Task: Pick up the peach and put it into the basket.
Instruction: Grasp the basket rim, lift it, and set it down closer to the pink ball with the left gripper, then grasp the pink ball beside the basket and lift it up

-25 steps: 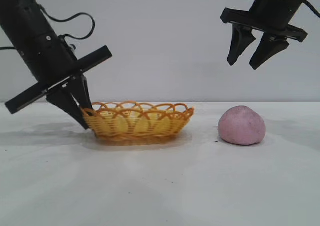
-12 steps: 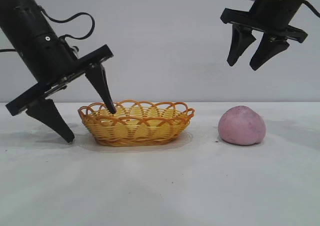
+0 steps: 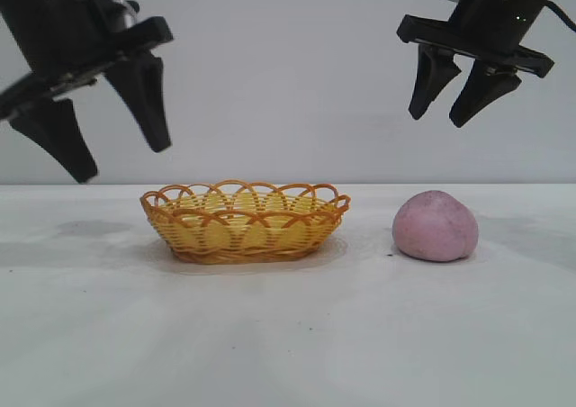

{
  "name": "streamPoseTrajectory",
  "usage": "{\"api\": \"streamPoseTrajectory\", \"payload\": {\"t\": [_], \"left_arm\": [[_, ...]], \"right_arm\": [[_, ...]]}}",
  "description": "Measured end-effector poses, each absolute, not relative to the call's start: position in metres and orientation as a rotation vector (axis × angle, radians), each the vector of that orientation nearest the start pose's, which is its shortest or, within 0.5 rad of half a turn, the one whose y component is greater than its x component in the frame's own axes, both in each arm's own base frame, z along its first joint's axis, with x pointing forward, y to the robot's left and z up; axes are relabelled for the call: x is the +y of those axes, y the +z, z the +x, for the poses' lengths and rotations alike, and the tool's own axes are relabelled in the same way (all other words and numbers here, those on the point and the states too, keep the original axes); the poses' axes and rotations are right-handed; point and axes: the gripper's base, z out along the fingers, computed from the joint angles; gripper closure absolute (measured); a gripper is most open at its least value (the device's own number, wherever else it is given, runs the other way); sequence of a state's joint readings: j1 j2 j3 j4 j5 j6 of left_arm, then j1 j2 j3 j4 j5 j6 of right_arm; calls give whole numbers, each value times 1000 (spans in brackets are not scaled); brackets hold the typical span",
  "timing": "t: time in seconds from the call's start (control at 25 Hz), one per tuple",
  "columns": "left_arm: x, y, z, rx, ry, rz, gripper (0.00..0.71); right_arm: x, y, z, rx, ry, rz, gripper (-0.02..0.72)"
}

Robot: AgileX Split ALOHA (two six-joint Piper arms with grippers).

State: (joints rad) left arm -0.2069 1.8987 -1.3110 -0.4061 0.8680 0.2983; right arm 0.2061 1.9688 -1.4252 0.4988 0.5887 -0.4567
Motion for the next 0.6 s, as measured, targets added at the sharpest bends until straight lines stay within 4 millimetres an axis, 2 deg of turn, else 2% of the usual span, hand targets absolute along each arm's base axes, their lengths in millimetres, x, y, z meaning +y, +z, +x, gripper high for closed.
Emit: {"api": "streamPoseTrajectory", "payload": {"t": [0.12,0.32,0.44,0.6], "left_arm": [[-94,191,362,2911,-329,480,205],[-56,189,365,2983,-162,352,205],[-27,200,362,3010,-69,257,205],[2,220,350,3017,10,152,205]], "right_arm": [[111,204,414,2523,411,-406,347],[111,204,414,2523,411,-406,347],[111,204,414,2525,412,-407,347],[111,204,414,2525,412,-407,347]]}}
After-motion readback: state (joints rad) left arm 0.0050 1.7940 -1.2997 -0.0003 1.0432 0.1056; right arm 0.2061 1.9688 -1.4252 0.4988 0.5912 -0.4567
